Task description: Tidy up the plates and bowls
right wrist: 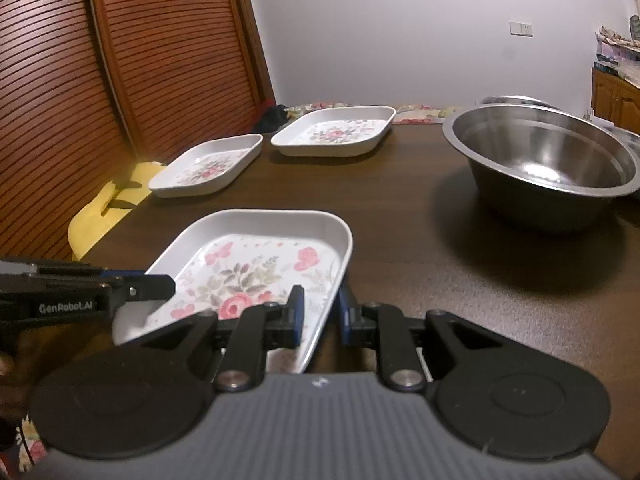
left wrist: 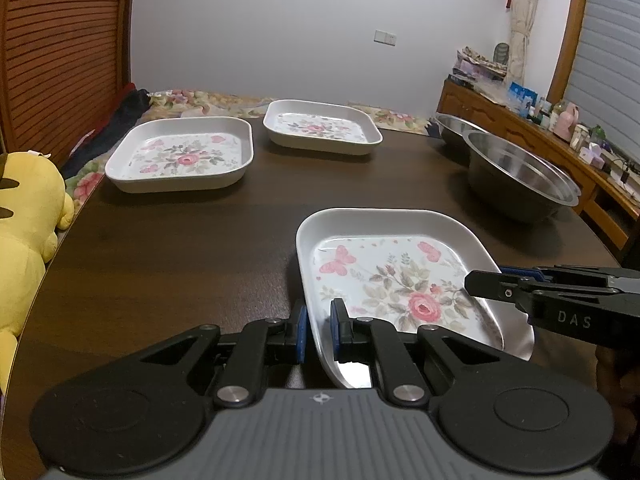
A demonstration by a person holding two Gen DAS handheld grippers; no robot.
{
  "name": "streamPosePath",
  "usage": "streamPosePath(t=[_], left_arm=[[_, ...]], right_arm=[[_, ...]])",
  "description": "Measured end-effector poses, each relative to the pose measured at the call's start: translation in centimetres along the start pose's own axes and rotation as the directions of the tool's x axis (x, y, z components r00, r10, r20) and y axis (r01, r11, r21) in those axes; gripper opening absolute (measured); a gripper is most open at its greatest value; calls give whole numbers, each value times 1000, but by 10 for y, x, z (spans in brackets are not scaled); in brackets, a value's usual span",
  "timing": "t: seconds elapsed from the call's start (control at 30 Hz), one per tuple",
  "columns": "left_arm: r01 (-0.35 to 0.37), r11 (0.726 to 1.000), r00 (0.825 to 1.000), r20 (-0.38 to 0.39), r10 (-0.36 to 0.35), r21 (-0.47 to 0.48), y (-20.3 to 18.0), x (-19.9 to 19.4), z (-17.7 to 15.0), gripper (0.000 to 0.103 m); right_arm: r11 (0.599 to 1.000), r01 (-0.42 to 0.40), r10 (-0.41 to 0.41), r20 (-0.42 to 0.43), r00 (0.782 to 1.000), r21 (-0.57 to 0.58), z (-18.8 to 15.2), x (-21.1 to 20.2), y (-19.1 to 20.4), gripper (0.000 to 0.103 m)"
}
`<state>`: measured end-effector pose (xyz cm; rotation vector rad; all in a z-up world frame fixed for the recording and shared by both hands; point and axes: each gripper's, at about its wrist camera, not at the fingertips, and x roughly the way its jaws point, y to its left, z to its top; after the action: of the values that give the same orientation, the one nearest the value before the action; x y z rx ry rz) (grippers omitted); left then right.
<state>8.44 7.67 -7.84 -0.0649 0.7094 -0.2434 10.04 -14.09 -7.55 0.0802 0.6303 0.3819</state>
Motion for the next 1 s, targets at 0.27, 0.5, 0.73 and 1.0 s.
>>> streamPosePath(t=[0.27,0.5,0.73,1.0], left_arm=[[-2,1000,1000,4,2,-6,1,0,0,13],[-10,1000,1000,18,10,-16,5,-5,4,15],[-31,999,997,65,30,13,14,-16,29,22],[-73,996,991,115,67,53,37,-16,67,35]], right_arm=[[1000,-2,2,7,1000,8,-1,1,-2,20],[999,0,-1,22,1000,36,4,-4,-9,20],[1000,3,-3,81,997,5,25,-15,-11,22],[995,-28,36,87,996,-94,56,-4,4,35]])
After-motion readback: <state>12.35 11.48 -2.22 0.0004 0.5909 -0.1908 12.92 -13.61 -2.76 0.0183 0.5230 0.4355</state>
